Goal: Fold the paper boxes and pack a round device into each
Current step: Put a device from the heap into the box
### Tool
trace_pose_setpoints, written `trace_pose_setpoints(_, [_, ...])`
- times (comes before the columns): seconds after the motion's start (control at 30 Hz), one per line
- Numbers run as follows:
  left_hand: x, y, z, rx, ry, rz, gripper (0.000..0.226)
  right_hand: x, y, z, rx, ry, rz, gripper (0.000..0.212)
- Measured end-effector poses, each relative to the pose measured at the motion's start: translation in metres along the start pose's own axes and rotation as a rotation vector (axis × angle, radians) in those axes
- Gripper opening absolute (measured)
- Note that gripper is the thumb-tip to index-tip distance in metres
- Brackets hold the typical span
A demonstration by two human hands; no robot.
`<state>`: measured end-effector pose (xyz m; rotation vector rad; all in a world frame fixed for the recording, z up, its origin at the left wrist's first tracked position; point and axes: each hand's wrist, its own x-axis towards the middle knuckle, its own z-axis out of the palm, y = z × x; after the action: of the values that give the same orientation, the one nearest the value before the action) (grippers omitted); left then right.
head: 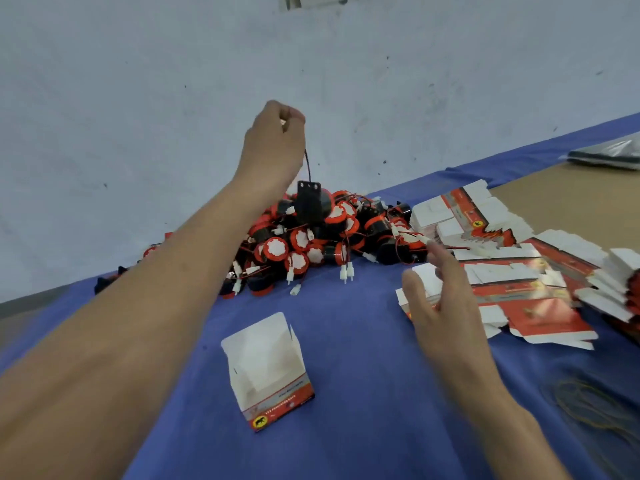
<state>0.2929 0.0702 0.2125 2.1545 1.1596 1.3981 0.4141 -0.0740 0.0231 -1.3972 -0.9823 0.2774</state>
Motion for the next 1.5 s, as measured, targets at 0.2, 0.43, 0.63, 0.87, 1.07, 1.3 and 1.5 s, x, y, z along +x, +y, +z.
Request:
trace_pose_setpoints(0.2, [-0.078, 0.053, -0.05, 0.163, -0.547, 0.172, 0.025, -0.014, -0.041, -0.002, 0.224, -0.265, -0.003, 0.059])
trace_pose_setpoints(0.43, [-0.135, 0.05, -0.089, 0.045, -0.557, 0.299, 0.022, -0.044, -0.055, 0.006, -0.006, -0.644, 0.017, 0.023])
trace_pose_setpoints(0.63, [-0.163, -0.018, -0.118, 0.094, -0.202, 0.044, 0.015, -0.056, -0.082, 0.02, 0.904, -0.559, 0.194, 0.035])
trace_pose_setpoints(0.87, [-0.26, -0.043, -0.067, 0.262, -0.118, -0.034, 0.009, -0.069, -0.093, 0.065, 1.013, -0.193, 0.438, 0.023])
trace_pose_setpoints(1.07, [-0.278, -0.049, -0.059, -0.112, 0.038, -0.37, 0.014, -0.112, -0.092, 0.105, 0.705, -0.275, 0.331, 0.036])
trace_pose_setpoints(1.3, [-0.258, -0.082, -0.11, -0.919, 0.024, -0.688, 0.041, -0.13, -0.087, 0.129, 0.227, -0.561, -0.343, 0.046])
trace_pose_setpoints(1.5, [-0.259, -0.099, -0.137, -1.041, -0.076, -0.804, 0.037, -0.131, -0.09, 0.132, 0.125, -0.701, -0.46, 0.057])
